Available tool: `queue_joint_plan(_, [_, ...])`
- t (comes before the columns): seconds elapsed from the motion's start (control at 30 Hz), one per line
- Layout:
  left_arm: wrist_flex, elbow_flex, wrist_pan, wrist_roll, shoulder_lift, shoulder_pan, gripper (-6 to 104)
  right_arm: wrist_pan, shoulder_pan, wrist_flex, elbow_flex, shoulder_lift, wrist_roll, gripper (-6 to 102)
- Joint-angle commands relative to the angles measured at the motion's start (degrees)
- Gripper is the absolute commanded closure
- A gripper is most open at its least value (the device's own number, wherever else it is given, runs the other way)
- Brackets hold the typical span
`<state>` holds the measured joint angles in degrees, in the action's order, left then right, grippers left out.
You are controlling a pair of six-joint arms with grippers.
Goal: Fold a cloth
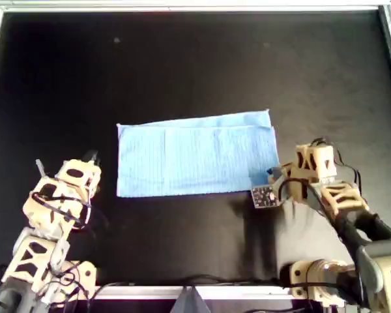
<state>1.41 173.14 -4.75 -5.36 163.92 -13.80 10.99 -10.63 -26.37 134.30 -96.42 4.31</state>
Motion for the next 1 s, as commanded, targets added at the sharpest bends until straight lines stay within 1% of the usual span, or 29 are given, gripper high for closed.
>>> queue_joint_plan(0.0, [-0.09, -0.79, -0.09, -0.44, 0.88, 1.23, 45, -0.53, -0.26, 1.32, -2.29, 0.44, -0.26, 25])
queue_joint_plan(0.1, [-0.09, -0.79, -0.09, -0.44, 0.88, 1.23, 45, 0.00, -0.26, 1.32, -2.29, 0.00, -0.26, 30])
queue_joint_plan(0.17, [-0.09, -0.79, -0.09, -0.44, 0.88, 1.23, 45, 0.26, -0.18, 1.32, -2.37, -0.35, -0.26, 38])
queue_joint_plan(0.27, [-0.09, -0.79, -0.09, -0.44, 0.88, 1.23, 45, 0.26, 0.44, 1.41, -2.55, -0.97, -0.35, 57])
queue_joint_plan(0.4, [-0.09, -0.79, -0.09, -0.44, 0.88, 1.23, 45, 0.35, 0.35, 1.41, -2.46, -1.67, -0.35, 88])
queue_joint_plan(0.47, [-0.09, -0.79, -0.09, -0.44, 0.97, 1.23, 45, 0.35, 0.18, 1.41, -2.55, -1.76, -0.35, 99])
queue_joint_plan(0.5, [-0.09, -0.79, -0.09, -0.44, 0.97, 1.23, 45, 0.35, -0.09, 1.41, -2.55, -1.76, -0.35, 100])
queue_joint_plan(0.63, [-0.09, -0.79, -0.09, -0.44, 2.11, 1.23, 45, 0.35, -0.53, 1.41, -3.08, -3.34, -0.35, 93])
queue_joint_plan(0.8, [0.00, -0.79, -0.09, -0.44, 2.11, 1.23, 45, 0.44, -1.05, 1.41, -10.72, -6.86, -0.35, 94])
queue_joint_plan(0.9, [0.00, -0.79, -0.09, -0.44, 2.11, 1.23, 45, 0.44, -3.96, 1.41, -16.87, -5.45, -0.35, 94])
queue_joint_plan(0.97, [0.00, -0.79, -0.09, -0.44, 2.11, 1.23, 45, 0.44, -7.29, 1.41, -20.39, -4.48, -0.35, 94])
